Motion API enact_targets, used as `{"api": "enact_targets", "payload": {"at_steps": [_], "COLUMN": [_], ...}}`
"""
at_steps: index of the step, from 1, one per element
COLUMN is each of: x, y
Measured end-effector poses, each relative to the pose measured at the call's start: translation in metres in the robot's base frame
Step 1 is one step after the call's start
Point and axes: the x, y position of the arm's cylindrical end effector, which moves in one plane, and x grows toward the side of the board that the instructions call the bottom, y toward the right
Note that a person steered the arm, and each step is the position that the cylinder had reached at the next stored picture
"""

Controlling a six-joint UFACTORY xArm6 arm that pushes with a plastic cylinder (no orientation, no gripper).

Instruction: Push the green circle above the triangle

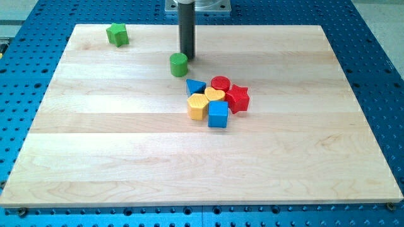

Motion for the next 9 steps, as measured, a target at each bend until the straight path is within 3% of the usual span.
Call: {"api": "enact_targets", "payload": {"at_steps": [2,3,4,5,7,9], "x": [0.068,0.048,0.036,0.073,0.058,0.067], "y": [0.044,0.031,-0.027,-0.035,0.02,0.02]}}
